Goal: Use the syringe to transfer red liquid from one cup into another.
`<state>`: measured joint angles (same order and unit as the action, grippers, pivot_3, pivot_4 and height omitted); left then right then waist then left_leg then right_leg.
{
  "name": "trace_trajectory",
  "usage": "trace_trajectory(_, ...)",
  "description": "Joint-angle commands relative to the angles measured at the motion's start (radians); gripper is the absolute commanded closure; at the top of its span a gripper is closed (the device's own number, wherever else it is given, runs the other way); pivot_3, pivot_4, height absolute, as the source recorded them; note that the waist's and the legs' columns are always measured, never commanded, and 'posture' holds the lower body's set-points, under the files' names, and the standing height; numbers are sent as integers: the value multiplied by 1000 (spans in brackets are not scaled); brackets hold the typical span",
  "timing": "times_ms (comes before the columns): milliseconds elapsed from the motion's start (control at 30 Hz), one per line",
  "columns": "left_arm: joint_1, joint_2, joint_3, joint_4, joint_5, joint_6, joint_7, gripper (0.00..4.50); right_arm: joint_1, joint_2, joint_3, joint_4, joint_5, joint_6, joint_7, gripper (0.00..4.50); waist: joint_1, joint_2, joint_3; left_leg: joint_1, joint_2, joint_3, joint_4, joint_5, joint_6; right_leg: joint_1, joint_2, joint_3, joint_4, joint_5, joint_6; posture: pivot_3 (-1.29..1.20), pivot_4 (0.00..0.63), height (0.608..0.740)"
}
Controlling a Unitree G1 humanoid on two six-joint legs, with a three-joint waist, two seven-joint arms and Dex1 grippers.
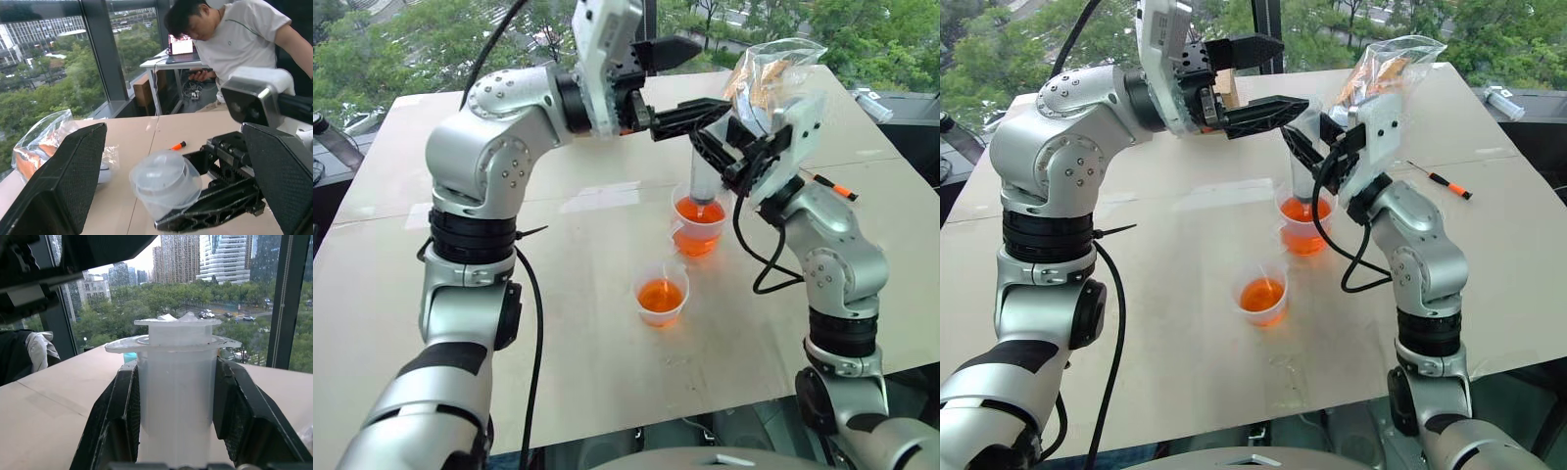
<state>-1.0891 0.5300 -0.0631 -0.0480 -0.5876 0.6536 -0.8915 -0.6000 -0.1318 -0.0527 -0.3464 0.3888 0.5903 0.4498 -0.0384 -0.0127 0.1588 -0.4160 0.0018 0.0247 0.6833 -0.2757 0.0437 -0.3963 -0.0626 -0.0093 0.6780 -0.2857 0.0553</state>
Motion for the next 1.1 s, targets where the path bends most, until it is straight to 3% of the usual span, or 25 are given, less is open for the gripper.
trace_trajectory(33,-2,-14,-9,-10,17,-20,-20,0,0,0,16,-50,7,-61,-7,3012,0,0,0,0,0,0,0,0,0,0,0,0,0,0,0,0,150,740)
trace_trajectory(100,3,-24,-9,-17,13,-12,-26,0,2,-7,31,-42,-6,-77,-8,3012,0,0,0,0,0,0,0,0,0,0,0,0,0,0,0,0,150,740)
trace_trajectory(133,6,-27,-9,-20,15,-10,-26,513,1,-8,34,-41,-6,-81,-10,3012,0,0,0,0,0,0,0,0,0,0,0,0,0,0,0,0,150,740)
trace_trajectory(200,11,-26,-15,-19,29,-13,-27,1051,-4,-8,35,-42,-1,-80,-18,3012,0,0,0,0,0,0,0,0,0,0,0,0,0,0,0,0,150,740)
trace_trajectory(1100,3,-54,-1,61,74,13,-45,1051,32,-34,106,21,-50,-215,14,3012,0,0,0,0,0,0,0,0,0,0,0,0,0,0,0,0,150,740)
